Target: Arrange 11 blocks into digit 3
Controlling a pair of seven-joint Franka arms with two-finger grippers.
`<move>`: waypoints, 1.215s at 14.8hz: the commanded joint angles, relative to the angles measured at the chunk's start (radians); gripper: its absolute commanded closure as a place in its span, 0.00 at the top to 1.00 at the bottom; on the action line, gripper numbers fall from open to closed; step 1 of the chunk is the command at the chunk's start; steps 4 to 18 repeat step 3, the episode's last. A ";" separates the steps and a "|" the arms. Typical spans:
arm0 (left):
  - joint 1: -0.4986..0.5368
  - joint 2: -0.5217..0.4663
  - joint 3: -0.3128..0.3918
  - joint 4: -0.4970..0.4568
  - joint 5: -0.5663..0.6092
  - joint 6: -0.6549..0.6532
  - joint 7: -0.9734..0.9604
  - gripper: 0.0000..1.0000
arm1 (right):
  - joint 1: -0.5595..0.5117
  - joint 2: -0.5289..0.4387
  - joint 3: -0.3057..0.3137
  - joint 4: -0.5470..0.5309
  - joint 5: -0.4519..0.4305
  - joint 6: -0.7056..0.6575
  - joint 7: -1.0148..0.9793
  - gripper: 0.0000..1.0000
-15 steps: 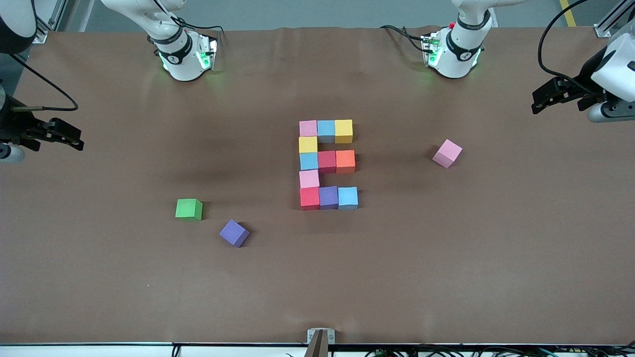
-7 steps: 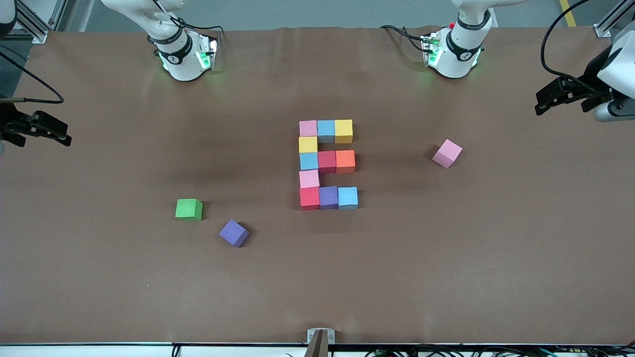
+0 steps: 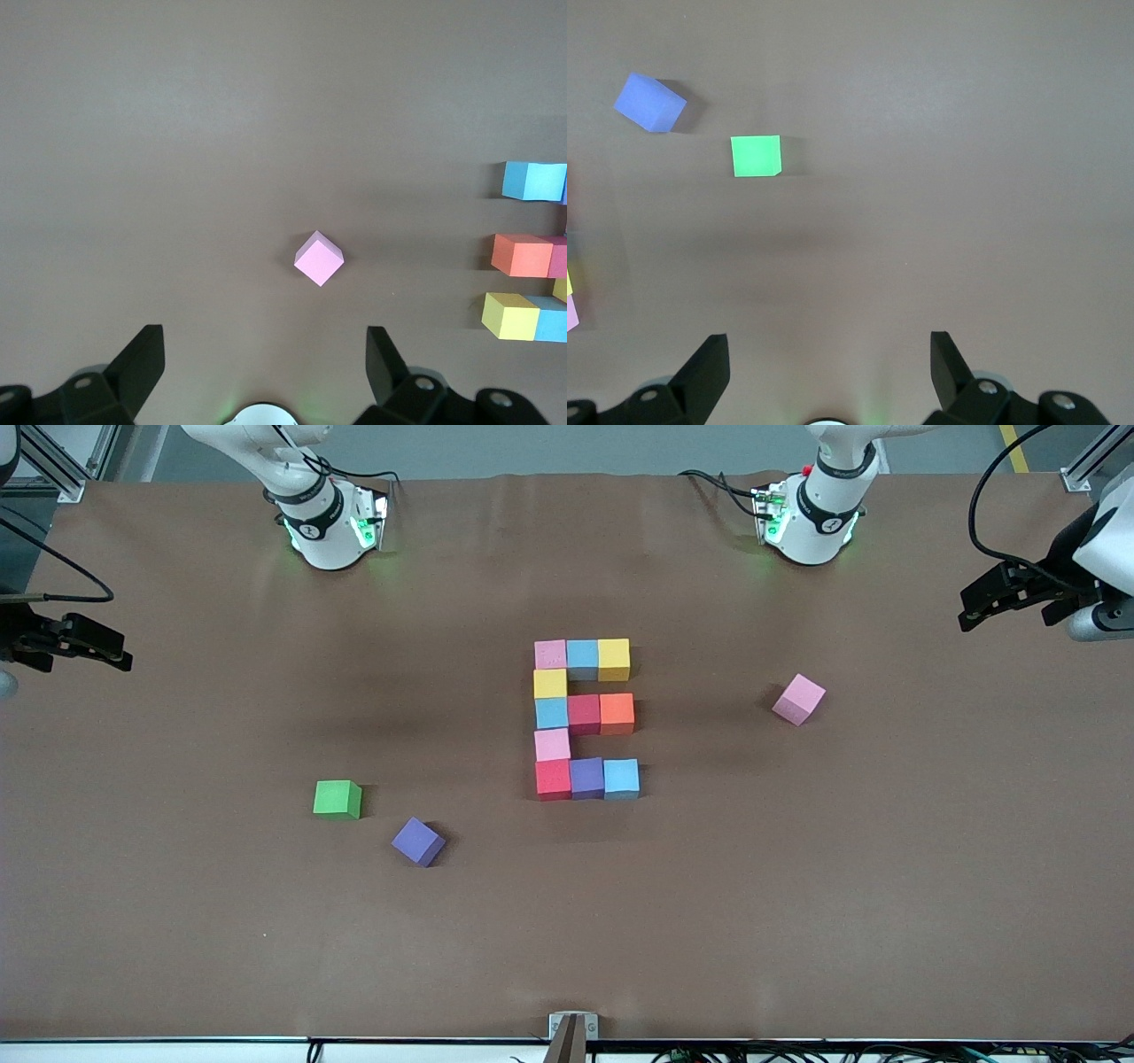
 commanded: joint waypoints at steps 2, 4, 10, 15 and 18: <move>0.007 0.014 -0.001 0.026 0.003 -0.003 0.012 1.00 | -0.018 -0.048 0.016 -0.008 0.012 -0.020 -0.003 1.00; 0.004 0.014 0.000 0.025 0.003 -0.003 0.010 1.00 | -0.017 -0.078 0.016 -0.042 0.012 -0.014 -0.004 1.00; 0.004 0.014 0.000 0.025 0.003 -0.003 0.010 1.00 | -0.017 -0.078 0.016 -0.042 0.012 -0.014 -0.004 1.00; 0.004 0.014 0.000 0.025 0.003 -0.003 0.010 1.00 | -0.017 -0.078 0.016 -0.042 0.012 -0.014 -0.004 1.00; 0.004 0.014 0.000 0.025 0.003 -0.003 0.010 1.00 | -0.017 -0.078 0.016 -0.042 0.012 -0.014 -0.004 1.00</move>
